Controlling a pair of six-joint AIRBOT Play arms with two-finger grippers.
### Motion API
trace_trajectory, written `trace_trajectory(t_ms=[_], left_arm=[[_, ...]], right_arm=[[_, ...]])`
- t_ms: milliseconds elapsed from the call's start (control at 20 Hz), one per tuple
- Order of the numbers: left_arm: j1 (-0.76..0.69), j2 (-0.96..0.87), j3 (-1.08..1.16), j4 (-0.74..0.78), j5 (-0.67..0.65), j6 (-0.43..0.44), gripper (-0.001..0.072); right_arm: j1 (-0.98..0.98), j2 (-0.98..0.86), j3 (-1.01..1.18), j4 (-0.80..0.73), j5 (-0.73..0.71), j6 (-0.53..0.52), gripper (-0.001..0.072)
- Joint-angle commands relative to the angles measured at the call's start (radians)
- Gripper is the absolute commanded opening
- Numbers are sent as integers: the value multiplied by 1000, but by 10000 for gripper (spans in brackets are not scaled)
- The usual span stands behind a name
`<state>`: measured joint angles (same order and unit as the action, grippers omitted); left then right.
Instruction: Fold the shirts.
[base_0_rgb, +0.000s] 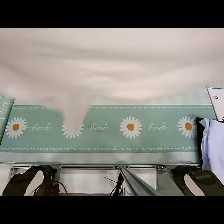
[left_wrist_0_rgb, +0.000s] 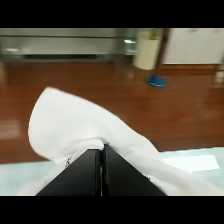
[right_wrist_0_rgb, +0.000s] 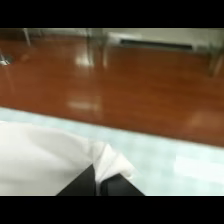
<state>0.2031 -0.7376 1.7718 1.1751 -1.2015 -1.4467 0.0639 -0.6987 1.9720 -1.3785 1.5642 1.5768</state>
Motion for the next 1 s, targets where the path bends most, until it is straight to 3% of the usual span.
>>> trace_trajectory(t_ms=[0,200,300,450,550,700,850,900,950], left_arm=[[4,58,-17,192,-119,-43,21],[2,46,-332,-43,-143,-42,22],[2,29,-560,-197,-142,1,22],[-10,-28,-888,-245,-47,24,21],[-58,-95,-1019,-251,68,43,21],[-164,-249,-1024,-259,249,78,21],[-234,-411,-923,-285,337,76,26],[-247,-452,-884,-294,335,76,113],[-256,-483,-844,-293,310,73,407]], right_arm=[[0,106,-116,-126,200,47,26],[0,266,-616,-116,152,132,26],[0,319,-905,-108,18,181,26],[0,290,-1228,-106,-237,212,26],[0,185,-1303,-127,-391,222,27],[-20,-61,-1249,-171,-560,256,27],[-101,-299,-1123,-100,-555,270,27],[-128,-353,-1090,-61,-523,269,32],[-159,-400,-1057,-27,-474,267,173]])
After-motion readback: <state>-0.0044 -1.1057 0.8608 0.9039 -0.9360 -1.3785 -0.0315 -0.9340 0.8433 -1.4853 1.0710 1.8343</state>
